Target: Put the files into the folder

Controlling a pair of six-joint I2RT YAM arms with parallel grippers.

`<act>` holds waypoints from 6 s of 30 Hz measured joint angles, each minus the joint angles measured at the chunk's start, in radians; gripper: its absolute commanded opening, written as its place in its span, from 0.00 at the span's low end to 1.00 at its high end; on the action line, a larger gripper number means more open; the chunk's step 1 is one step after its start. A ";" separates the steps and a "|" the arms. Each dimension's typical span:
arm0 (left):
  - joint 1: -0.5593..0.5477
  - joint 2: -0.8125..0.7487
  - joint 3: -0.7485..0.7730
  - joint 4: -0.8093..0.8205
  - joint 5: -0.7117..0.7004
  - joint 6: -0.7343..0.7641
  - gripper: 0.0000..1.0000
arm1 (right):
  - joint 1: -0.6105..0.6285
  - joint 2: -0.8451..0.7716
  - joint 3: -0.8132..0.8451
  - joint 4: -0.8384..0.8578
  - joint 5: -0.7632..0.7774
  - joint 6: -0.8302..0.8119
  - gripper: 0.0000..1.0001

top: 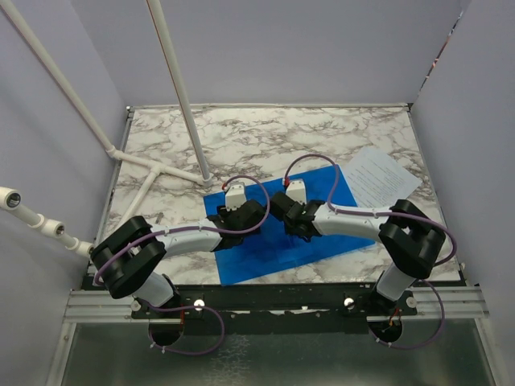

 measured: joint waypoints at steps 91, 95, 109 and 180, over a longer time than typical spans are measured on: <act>0.000 -0.239 -0.049 -0.342 0.140 -0.090 0.75 | -0.150 0.037 0.072 0.057 -0.109 -0.125 0.01; 0.000 -0.225 -0.035 -0.371 0.146 -0.071 0.75 | -0.151 0.033 0.063 0.074 -0.130 -0.125 0.00; 0.000 -0.127 0.060 -0.485 0.147 0.006 0.76 | -0.086 -0.039 -0.012 0.065 -0.134 -0.080 0.00; -0.011 -0.070 0.084 -0.389 0.184 0.061 0.81 | -0.018 -0.126 0.040 0.016 -0.210 -0.117 0.17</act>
